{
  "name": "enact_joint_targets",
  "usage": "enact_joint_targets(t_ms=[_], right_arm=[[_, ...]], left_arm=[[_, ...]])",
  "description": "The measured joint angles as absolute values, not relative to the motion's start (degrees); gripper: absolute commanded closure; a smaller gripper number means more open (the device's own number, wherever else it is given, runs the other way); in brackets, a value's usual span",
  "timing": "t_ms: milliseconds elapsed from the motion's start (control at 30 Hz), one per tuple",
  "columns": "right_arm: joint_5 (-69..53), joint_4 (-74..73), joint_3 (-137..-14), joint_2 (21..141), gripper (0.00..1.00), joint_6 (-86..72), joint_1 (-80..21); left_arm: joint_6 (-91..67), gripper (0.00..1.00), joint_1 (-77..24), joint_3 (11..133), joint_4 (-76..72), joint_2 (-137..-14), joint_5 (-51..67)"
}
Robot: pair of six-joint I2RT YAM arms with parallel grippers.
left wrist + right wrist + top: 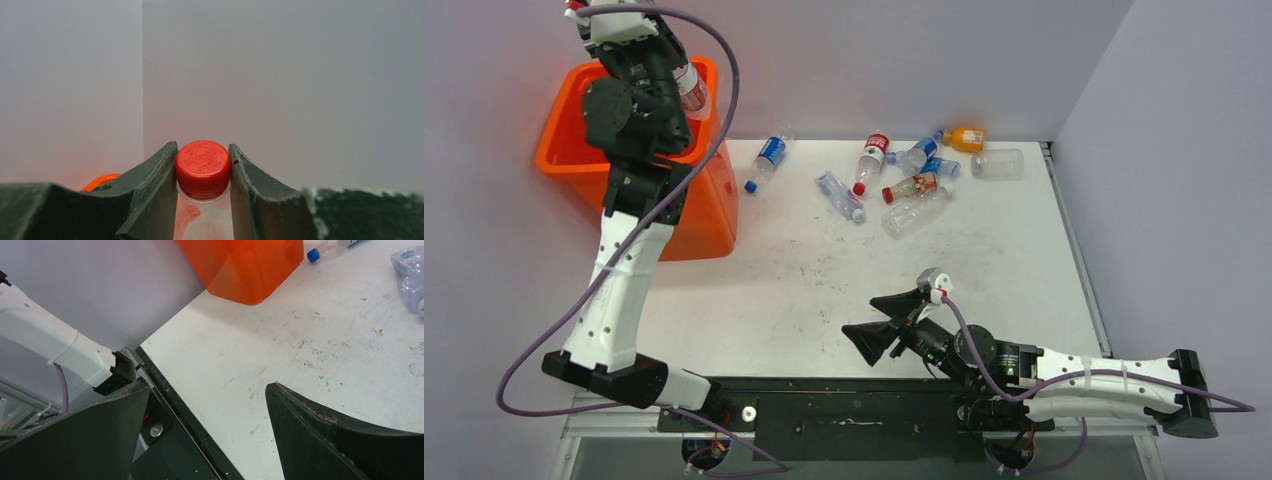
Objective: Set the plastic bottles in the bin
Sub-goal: Place the plastic bottle in the trash bin.
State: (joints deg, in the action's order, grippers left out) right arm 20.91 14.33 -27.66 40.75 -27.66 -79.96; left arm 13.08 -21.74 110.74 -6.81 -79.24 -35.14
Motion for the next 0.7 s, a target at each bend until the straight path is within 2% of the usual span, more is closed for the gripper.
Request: enact_joint_targets(t_ms=[233, 500, 533, 633, 700], right_arm=[[21.6, 13.8, -26.2, 41.1, 0.1, -27.4, -79.9], [21.6, 14.2, -22.8, 42.0, 0.1, -26.6, -79.8], [21.6, 14.2, -22.3, 42.0, 0.1, -26.5, -79.7], [21.6, 14.2, -21.8, 42.5, 0.1, -26.1, -79.5], [21.6, 14.1, -21.8, 42.5, 0.1, -25.8, -79.4]], left_arm=[[12.9, 1.0, -17.6, 111.5, -12.9, -88.1, -37.6], [15.1, 0.99, -14.6, 108.6, -20.2, -91.2, -43.3], [15.7, 0.88, -14.6, 108.2, -21.2, -91.3, -43.9], [17.5, 0.33, -14.6, 106.9, -24.2, -91.5, -45.5], [18.5, 0.0, -14.6, 106.2, -25.3, -91.6, -46.5]])
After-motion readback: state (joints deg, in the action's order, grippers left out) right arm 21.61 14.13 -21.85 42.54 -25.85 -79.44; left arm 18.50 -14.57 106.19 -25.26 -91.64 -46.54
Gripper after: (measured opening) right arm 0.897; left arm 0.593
